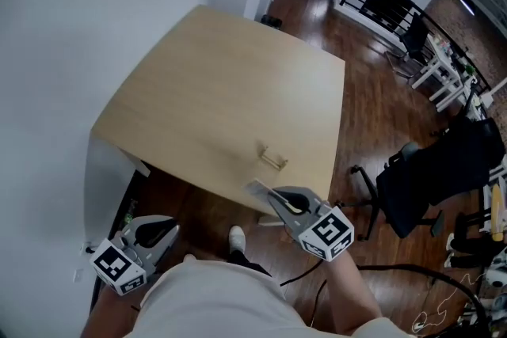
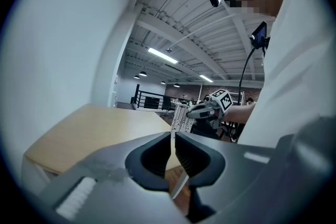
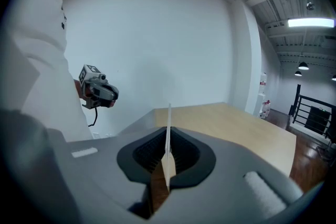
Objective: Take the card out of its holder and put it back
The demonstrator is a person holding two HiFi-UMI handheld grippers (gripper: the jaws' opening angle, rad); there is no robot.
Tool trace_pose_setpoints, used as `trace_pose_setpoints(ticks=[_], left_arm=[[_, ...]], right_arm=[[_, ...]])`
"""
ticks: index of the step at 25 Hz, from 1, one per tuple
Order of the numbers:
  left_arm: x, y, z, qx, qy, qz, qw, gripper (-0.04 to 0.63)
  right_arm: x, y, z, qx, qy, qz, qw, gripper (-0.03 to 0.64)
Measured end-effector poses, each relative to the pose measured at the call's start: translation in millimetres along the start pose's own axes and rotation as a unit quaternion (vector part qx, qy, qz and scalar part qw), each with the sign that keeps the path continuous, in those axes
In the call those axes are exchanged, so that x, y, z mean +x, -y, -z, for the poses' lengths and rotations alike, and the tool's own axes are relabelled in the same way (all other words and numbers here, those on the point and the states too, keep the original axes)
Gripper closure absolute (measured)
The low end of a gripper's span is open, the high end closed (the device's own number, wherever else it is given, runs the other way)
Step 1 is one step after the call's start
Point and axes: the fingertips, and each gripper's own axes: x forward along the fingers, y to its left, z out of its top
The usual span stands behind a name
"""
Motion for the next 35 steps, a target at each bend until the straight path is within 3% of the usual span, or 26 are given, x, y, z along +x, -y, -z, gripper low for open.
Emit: trace_pose_setpoints(ticks=[8, 17, 28, 35], left_arm=[[-47, 12, 22, 0.003, -0.007, 0.031, 0.9995, 0.565], [-73, 24, 49, 0.009, -0.014, 0.056, 0.9983, 0.558], [-78, 26, 51, 0.001, -0.005, 0.053, 0.9986, 0.545], [-63, 16, 44, -0.003, -0.005, 0.034, 0.9994, 0.545]], right_arm=[[-11, -97, -20, -0.005, 0.003, -0.007, 1.000, 0.595], [-20, -167, -15, -0.011, -0.013, -0.021, 1.000, 0.595], [-20, -160, -19, -0.001, -0.002, -0.015, 1.000, 0.595], [-20, -116, -17, -0.002, 0.002, -0.010, 1.000, 0.595]])
